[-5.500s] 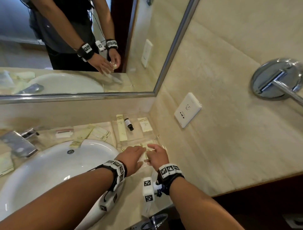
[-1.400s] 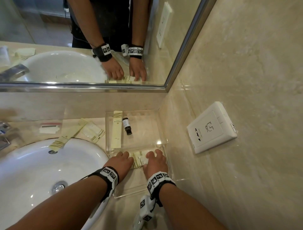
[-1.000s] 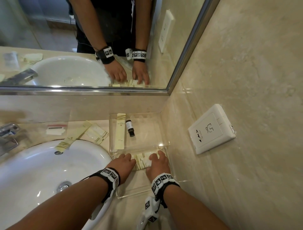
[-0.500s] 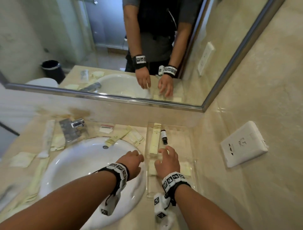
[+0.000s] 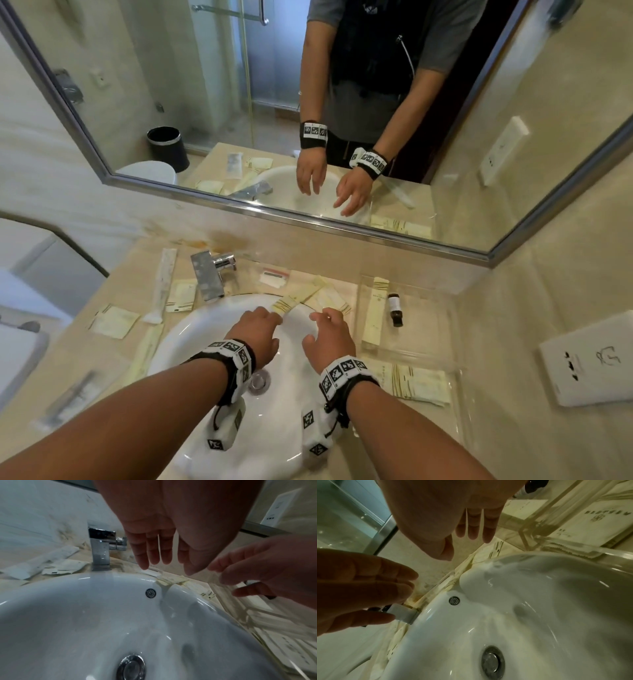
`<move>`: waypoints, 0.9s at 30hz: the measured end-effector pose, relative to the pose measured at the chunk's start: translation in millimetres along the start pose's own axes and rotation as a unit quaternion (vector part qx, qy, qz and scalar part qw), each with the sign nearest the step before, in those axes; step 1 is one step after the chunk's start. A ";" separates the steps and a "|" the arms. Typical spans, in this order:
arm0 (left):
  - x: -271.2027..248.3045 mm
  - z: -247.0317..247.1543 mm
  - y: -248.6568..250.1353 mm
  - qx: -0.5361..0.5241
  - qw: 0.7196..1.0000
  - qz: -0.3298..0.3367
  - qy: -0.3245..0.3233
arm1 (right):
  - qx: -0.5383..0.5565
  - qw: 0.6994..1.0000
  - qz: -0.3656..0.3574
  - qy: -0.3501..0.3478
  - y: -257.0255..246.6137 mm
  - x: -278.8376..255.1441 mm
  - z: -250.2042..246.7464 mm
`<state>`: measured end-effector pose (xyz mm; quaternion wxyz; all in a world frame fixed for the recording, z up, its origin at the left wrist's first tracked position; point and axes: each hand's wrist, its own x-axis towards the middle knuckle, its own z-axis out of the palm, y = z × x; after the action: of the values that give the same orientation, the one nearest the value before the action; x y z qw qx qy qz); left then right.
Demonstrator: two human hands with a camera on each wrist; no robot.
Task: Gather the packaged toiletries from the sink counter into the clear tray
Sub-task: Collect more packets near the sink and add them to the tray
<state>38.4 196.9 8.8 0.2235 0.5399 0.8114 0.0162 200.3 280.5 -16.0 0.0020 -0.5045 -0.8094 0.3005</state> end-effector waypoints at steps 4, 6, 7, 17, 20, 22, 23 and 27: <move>17.9 -7.5 -9.2 -0.020 1.000 -0.006 -0.003 | -0.009 0.999 0.031 -0.019 -8.3 13.7 3.7; 26.9 -9.4 -12.1 -0.027 1.000 -0.007 -0.011 | -0.007 0.999 0.047 -0.020 -11.4 20.8 4.2; 32.1 -9.7 -13.0 -0.030 0.999 -0.006 -0.016 | -0.006 0.998 0.054 -0.020 -12.6 25.0 4.2; 94.3 -19.1 -25.4 0.041 0.998 -0.001 -0.054 | -0.007 0.992 0.125 -0.027 -15.5 87.0 9.0; 113.6 -20.7 -32.1 0.059 0.996 -0.002 -0.066 | -0.043 0.990 0.130 -0.025 -13.9 102.8 15.1; 129.8 -23.2 -34.9 0.059 0.996 -0.009 -0.071 | -0.060 0.988 0.141 -0.018 -10.9 114.9 18.0; 137.5 -24.4 -36.1 0.058 0.996 -0.013 -0.072 | -0.062 0.987 0.148 -0.023 -9.6 120.9 18.3; 162.1 -22.8 -40.3 0.035 0.996 -0.021 -0.074 | -0.080 0.982 0.161 -0.050 -3.8 139.9 20.5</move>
<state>-56.7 328.2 -37.4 0.2641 0.5303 0.8036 -0.0572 122.2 383.8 -72.9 -0.1277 -0.6108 -0.7383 0.2559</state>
